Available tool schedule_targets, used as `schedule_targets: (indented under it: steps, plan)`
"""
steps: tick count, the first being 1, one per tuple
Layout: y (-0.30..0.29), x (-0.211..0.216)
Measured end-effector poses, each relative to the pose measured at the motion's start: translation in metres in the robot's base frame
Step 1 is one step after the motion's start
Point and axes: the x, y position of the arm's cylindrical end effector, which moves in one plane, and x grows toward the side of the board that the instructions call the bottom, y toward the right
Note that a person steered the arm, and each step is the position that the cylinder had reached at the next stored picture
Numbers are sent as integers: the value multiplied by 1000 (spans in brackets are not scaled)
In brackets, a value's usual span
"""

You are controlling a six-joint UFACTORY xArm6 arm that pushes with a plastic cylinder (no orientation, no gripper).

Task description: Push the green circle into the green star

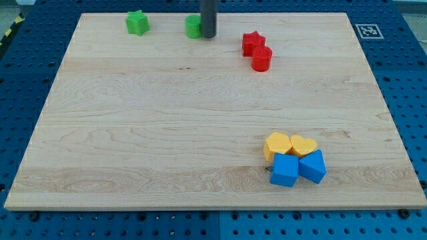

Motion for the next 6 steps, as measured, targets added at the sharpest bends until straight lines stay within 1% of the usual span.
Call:
schedule_targets:
  steps: [1,2,3,4,6]
  plan:
    - [-36,-19]
    - [-13,-26]
    - [41,-38]
    - [32,-59]
    - [-63,-28]
